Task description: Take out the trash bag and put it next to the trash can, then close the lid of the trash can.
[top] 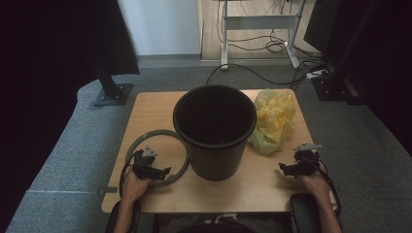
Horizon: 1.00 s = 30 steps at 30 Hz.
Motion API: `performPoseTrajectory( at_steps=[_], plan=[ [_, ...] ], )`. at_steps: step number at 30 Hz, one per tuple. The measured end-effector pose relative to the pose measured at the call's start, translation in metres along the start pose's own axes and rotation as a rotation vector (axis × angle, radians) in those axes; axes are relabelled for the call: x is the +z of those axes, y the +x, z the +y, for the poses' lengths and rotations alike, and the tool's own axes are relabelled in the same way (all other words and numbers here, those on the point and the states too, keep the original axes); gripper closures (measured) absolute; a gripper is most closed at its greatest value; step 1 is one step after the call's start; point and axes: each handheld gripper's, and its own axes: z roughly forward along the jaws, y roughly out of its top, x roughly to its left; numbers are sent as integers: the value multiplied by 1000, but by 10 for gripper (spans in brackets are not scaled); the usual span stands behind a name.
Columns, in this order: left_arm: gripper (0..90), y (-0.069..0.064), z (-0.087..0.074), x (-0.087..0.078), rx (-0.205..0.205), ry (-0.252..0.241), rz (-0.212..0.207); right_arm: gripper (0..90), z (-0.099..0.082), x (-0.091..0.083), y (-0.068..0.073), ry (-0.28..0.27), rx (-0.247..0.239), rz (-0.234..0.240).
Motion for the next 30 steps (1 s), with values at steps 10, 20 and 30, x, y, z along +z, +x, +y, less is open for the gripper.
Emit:
performPoseTrajectory(
  at_steps=[10,20,30],
  plan=[
    [0,1,0,1,1,8,4,0,-15,15,-3,-45,40,37],
    [0,6,2,-4,-12,-5,27,0,-15,14,-3,-46,42,36],
    [0,33,-3,-22,-74,-38,107,0,-15,14,-3,-46,42,36]
  ],
)
